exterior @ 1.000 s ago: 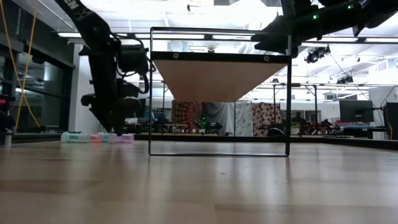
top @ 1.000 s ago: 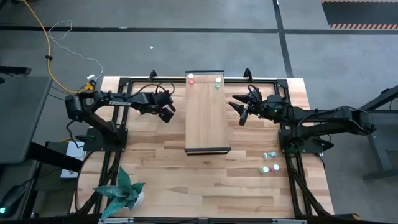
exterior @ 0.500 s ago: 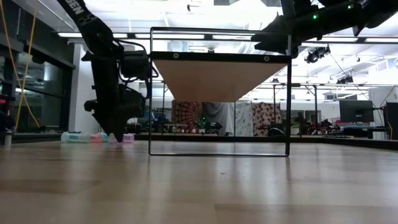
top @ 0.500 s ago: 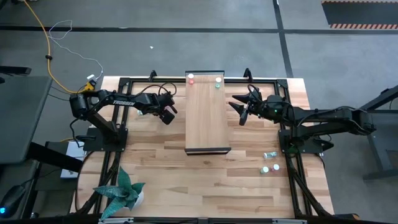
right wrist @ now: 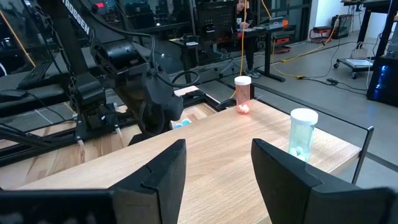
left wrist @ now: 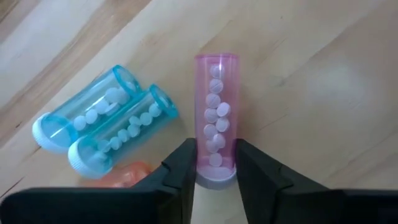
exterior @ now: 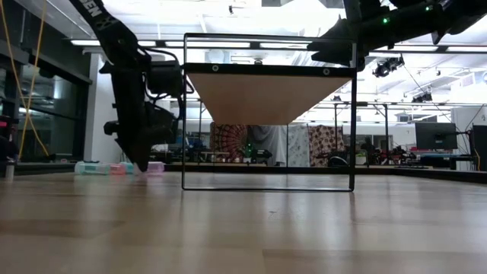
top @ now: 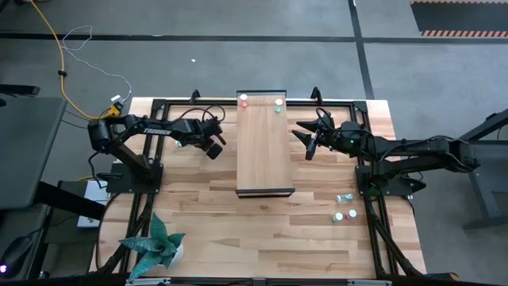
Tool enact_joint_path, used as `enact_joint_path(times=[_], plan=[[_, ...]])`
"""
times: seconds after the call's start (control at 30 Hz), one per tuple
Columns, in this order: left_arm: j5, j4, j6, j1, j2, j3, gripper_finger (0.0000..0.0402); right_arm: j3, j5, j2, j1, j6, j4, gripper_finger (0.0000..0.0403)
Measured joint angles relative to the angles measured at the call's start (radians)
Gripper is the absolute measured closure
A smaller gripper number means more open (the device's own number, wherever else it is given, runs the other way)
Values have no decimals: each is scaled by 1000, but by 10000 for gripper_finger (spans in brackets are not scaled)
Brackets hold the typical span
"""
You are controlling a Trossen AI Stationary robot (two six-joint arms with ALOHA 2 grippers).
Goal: Pick and place medicine bottles onto shelf by color
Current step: Put the transparent pink pill bottle on the shelf
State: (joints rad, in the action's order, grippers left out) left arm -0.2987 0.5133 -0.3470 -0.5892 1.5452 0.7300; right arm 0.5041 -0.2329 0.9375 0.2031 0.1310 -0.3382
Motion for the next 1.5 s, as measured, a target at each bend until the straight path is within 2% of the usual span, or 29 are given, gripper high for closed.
enact_joint_path(times=[0.13, 0.67, 0.93, 1.07, 1.2, 1.33, 1.5], plan=[[-2, 48, -4, 1, -37, 16, 306, 0, 0, 0, 0, 0, 0, 229], [6, 53, 6, 31, -115, 16, 307, 0, 0, 0, 0, 0, 0, 229], [8, 84, 9, 77, -326, 26, 307, 0, 5, 0, 0, 0, -3, 229], [19, 144, 25, 113, -428, 106, 307, 0, 57, 0, 0, -8, -15, 229], [34, 204, 85, 183, -450, 223, 307, 1, 134, 0, 0, -17, -50, 229], [79, 235, 153, 265, -404, 338, 307, 1, 211, 2, -1, -18, -69, 229], [86, 256, 239, 359, -265, 481, 307, 2, 314, 61, -1, -19, -150, 229]])
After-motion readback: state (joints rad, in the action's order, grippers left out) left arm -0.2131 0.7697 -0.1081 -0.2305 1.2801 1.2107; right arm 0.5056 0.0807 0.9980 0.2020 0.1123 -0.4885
